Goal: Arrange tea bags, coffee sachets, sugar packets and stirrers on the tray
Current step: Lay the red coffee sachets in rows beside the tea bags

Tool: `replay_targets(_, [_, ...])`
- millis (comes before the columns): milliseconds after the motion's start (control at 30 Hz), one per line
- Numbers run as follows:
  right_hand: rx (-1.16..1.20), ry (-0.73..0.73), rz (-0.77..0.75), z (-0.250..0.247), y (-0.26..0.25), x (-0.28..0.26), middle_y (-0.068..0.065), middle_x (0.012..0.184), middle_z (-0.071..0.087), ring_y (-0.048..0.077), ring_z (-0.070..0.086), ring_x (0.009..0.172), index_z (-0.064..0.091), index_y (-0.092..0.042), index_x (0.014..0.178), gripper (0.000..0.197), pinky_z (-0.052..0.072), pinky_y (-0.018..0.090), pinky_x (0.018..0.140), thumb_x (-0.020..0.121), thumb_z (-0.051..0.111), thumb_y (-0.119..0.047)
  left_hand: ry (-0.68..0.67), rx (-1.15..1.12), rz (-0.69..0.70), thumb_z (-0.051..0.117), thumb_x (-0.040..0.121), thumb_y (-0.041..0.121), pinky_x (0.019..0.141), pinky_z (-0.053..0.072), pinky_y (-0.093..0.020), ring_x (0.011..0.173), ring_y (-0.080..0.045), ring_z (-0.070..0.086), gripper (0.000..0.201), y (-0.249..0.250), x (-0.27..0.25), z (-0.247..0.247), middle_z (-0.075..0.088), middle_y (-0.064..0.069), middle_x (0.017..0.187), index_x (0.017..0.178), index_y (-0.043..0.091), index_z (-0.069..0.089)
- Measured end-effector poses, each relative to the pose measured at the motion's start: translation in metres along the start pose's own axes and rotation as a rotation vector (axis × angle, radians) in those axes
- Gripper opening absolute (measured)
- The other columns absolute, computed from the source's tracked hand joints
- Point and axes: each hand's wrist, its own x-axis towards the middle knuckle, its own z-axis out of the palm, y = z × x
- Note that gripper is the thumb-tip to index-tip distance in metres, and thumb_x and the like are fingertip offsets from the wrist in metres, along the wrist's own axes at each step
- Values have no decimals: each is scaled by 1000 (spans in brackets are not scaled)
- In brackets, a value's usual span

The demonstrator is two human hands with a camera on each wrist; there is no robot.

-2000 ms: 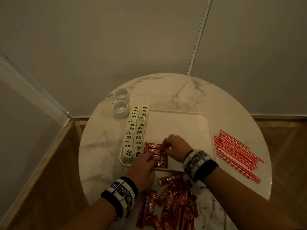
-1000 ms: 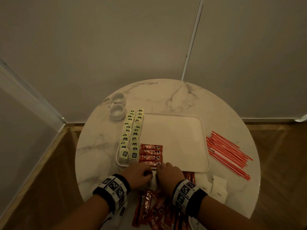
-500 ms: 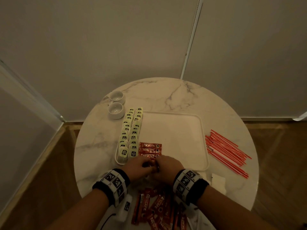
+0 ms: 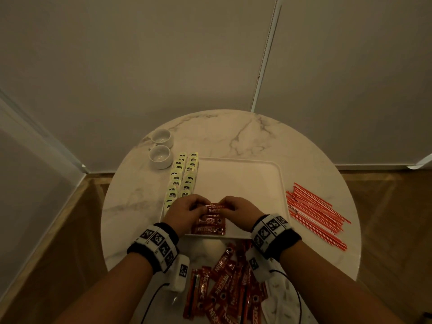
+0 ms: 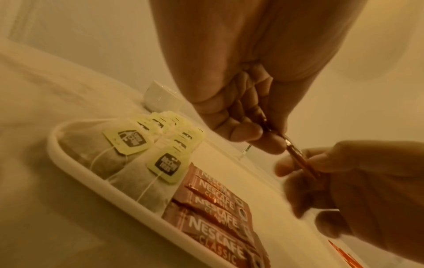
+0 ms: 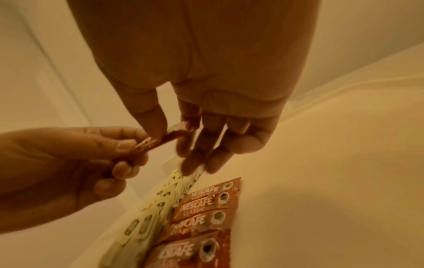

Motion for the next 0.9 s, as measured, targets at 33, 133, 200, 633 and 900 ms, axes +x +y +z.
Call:
replay_targets(33, [51,-12,11,-2,0,1,-1,89,66,11,61,80,64,-15,107,20,49,25,76,93,56,-27,9,5,-2,63,87,7,69,54,-26,79,-10,67,21,-2,1,-1,70,0,88,89,28,67])
replay_targets(133, [170,-40,23,-5,0,2,-4,73,63,6,57,64,65,-11,98,15,44,17,65,94,55,-22,-6,35,-9,63,88,13,78,56,-30,89,-12,66,18,-3,6,-3,70,2,95,96,28,68])
replay_targets(200, [176,-42,14,-6,-1,3,-4,72,63,6,56,62,65,-13,95,14,44,17,62,94,57,-23,-49,63,-15,67,86,19,81,56,-31,92,-11,65,16,-1,8,-3,70,2,98,100,26,69])
replay_targets(633, [23,-46,-55,-28,-13,20,-15,70,56,-1,50,63,69,-9,105,19,37,13,59,92,59,-19,-71,1,-67,69,83,9,61,53,-17,69,-5,68,14,11,17,-18,73,-1,80,96,11,74])
replay_targets(900, [350,-75,-14,-34,-9,34,-1,74,63,10,55,66,70,-12,106,21,49,23,65,90,58,-4,-27,-98,-70,61,87,-1,58,53,-17,62,-9,67,17,10,28,-31,71,-6,74,95,11,70])
